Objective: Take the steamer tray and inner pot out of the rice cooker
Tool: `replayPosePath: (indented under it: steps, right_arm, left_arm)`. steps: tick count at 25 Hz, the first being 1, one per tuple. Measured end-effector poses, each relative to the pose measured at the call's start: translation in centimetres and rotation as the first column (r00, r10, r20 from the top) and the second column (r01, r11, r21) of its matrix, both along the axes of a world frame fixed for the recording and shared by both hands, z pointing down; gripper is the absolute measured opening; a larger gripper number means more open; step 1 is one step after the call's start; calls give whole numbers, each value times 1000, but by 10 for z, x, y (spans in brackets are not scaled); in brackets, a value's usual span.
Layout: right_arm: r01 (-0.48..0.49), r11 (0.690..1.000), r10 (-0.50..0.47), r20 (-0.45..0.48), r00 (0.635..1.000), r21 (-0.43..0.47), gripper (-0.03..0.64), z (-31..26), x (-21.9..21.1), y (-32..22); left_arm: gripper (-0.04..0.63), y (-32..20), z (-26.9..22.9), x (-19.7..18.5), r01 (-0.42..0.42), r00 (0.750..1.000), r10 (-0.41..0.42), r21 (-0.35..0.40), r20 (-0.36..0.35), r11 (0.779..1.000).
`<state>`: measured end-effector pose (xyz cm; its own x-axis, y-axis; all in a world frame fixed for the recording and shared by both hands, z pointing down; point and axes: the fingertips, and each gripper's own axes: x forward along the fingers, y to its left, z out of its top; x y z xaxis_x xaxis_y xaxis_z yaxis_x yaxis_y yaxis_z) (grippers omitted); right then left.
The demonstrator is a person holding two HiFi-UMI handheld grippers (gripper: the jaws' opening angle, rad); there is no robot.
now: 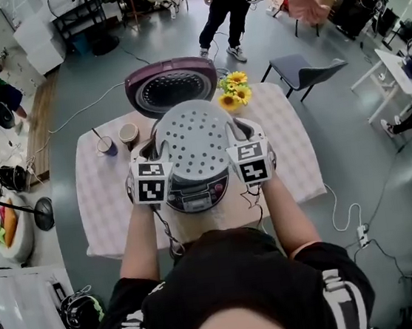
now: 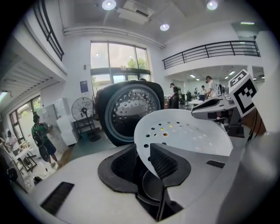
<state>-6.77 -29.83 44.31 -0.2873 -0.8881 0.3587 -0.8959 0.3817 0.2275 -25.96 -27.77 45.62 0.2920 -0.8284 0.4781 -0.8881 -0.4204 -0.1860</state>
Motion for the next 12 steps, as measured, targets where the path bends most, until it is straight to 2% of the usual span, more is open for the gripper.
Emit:
replayPosePath:
  steps: [6, 12]
  right_arm:
    - [-79, 997, 79, 16, 997, 27, 63, -10, 26, 10]
    - [-208, 978, 208, 20, 978, 28, 62, -12, 77, 35]
  left_arm:
    - [97, -5, -9, 24, -101, 994, 102, 18, -49, 995]
    - [95, -5, -13, 76, -235, 969, 237, 32, -67, 971]
